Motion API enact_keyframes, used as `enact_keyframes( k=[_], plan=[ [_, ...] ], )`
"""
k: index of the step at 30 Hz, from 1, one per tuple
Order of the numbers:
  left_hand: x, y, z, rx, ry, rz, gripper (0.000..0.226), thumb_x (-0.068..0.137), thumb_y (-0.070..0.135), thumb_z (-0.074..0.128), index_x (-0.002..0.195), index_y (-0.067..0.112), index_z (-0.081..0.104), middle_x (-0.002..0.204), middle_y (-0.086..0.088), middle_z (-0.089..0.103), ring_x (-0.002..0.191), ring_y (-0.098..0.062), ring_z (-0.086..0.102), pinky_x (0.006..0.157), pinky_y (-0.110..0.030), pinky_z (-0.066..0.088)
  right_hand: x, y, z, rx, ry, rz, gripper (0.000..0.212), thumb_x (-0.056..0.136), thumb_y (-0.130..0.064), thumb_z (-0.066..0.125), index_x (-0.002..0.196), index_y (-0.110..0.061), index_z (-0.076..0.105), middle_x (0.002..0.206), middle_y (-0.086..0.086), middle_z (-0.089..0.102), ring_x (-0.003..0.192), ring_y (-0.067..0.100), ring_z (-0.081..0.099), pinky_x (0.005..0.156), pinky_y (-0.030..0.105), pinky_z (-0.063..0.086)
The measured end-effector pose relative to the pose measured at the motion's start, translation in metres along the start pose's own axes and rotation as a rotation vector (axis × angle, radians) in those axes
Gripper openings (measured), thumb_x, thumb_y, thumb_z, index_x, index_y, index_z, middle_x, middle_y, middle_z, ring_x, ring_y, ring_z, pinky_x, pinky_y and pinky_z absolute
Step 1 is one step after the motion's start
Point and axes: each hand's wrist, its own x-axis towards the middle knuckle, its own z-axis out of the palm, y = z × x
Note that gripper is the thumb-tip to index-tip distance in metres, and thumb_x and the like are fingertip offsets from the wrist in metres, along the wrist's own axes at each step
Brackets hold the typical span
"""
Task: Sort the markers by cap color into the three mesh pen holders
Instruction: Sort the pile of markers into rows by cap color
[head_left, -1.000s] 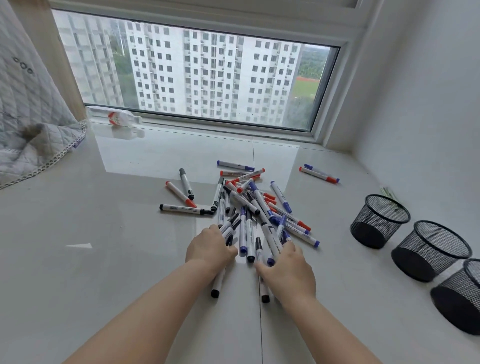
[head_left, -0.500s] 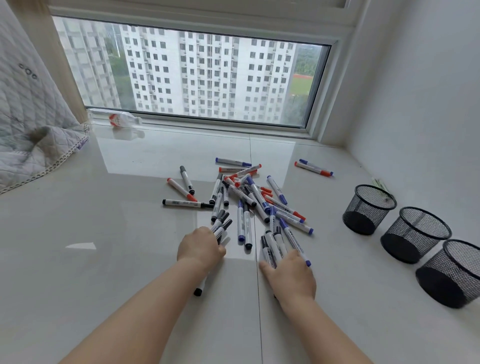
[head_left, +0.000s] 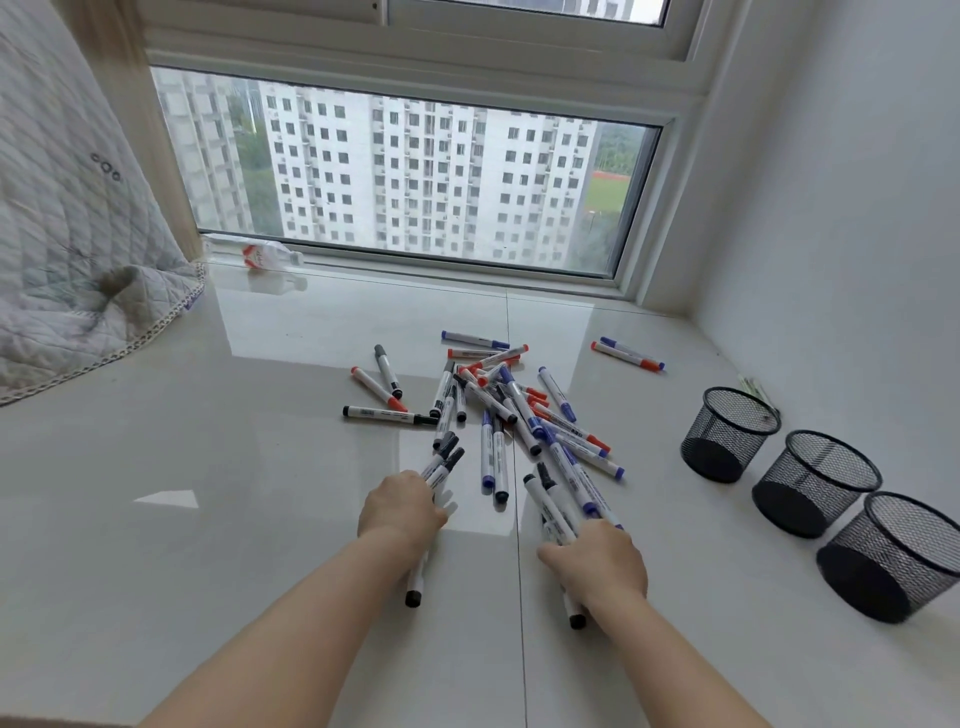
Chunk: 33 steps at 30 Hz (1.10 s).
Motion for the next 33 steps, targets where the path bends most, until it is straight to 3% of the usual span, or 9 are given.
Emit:
enact_keyframes(
  k=[5, 10, 14, 18, 21, 24, 29, 33],
  plan=[
    [-0.004, -0.030, -0.013, -0.204, -0.031, -0.100, 0.027, 0.084, 0.030, 0.054, 0.095, 0.005, 0.058, 0.082, -0.006, 0.053, 0.073, -0.024, 0.051, 0.058, -0.025, 0.038, -0.011, -0.017, -0.005, 0.473, -0.224, -0.090, 0.012, 0.080, -0.022, 0.057, 0.074, -0.013, 0.052, 0.074, 0.004, 0.064, 0.058, 0.015, 0.062, 0.052, 0.023, 0.047],
    [-0.022, -0.081, -0.020, -0.234, 0.118, -0.101, 0.022, 0.081, 0.029, 0.053, 0.093, 0.012, 0.046, 0.082, -0.004, 0.053, 0.074, -0.025, 0.052, 0.061, -0.028, 0.038, -0.031, -0.067, 0.031, 0.556, -0.372, -0.230, 0.006, 0.081, -0.010, 0.054, 0.085, -0.007, 0.056, 0.064, 0.003, 0.059, 0.049, 0.013, 0.056, 0.049, 0.020, 0.045],
    [-0.032, -0.130, -0.030, -0.128, 0.263, -0.137, 0.022, 0.078, 0.032, 0.053, 0.091, 0.017, 0.043, 0.080, -0.002, 0.056, 0.073, -0.025, 0.050, 0.061, -0.028, 0.038, -0.050, -0.116, 0.068, 0.460, -0.374, -0.269, 0.014, 0.078, -0.021, 0.055, 0.088, -0.011, 0.056, 0.080, 0.007, 0.066, 0.066, 0.020, 0.060, 0.059, 0.026, 0.045],
    [-0.032, -0.175, -0.036, -0.088, 0.346, -0.196, 0.027, 0.078, 0.038, 0.051, 0.095, 0.016, 0.047, 0.100, -0.003, 0.062, 0.098, -0.025, 0.050, 0.074, -0.032, 0.039, -0.074, -0.162, 0.102, 0.363, -0.342, -0.339, 0.018, 0.077, -0.030, 0.054, 0.089, -0.015, 0.052, 0.087, 0.004, 0.063, 0.078, 0.024, 0.059, 0.064, 0.029, 0.043],
    [-0.028, -0.205, -0.040, 0.012, 0.355, -0.260, 0.046, 0.078, 0.048, 0.049, 0.112, 0.018, 0.047, 0.117, -0.002, 0.055, 0.111, -0.024, 0.044, 0.086, -0.034, 0.038, -0.085, -0.187, 0.121, 0.238, -0.300, -0.418, 0.020, 0.077, -0.033, 0.053, 0.089, -0.018, 0.049, 0.081, -0.002, 0.056, 0.080, 0.023, 0.056, 0.066, 0.029, 0.040],
    [-0.025, -0.227, -0.042, 0.008, 0.394, -0.293, 0.069, 0.075, 0.058, 0.049, 0.134, 0.023, 0.036, 0.130, -0.001, 0.044, 0.121, -0.023, 0.038, 0.092, -0.034, 0.036, -0.092, -0.205, 0.136, 0.159, -0.239, -0.450, 0.026, 0.076, -0.036, 0.053, 0.095, -0.019, 0.051, 0.082, -0.001, 0.053, 0.085, 0.024, 0.055, 0.068, 0.029, 0.040],
    [-0.024, -0.238, -0.039, -0.028, 0.428, -0.235, 0.077, 0.074, 0.062, 0.048, 0.143, 0.035, 0.026, 0.142, 0.009, 0.035, 0.127, -0.017, 0.033, 0.098, -0.034, 0.032, -0.094, -0.223, 0.153, 0.005, -0.125, -0.492, 0.040, 0.080, -0.038, 0.048, 0.114, -0.017, 0.047, 0.113, 0.004, 0.051, 0.109, 0.025, 0.042, 0.089, 0.034, 0.037],
    [-0.024, -0.239, -0.037, -0.044, 0.432, -0.199, 0.076, 0.077, 0.060, 0.046, 0.145, 0.034, 0.024, 0.150, 0.013, 0.028, 0.133, -0.013, 0.029, 0.103, -0.033, 0.028, -0.094, -0.228, 0.162, -0.019, -0.072, -0.573, 0.065, 0.087, -0.040, 0.041, 0.145, -0.022, 0.017, 0.142, 0.004, 0.028, 0.128, 0.025, 0.026, 0.104, 0.038, 0.025]
  ],
)
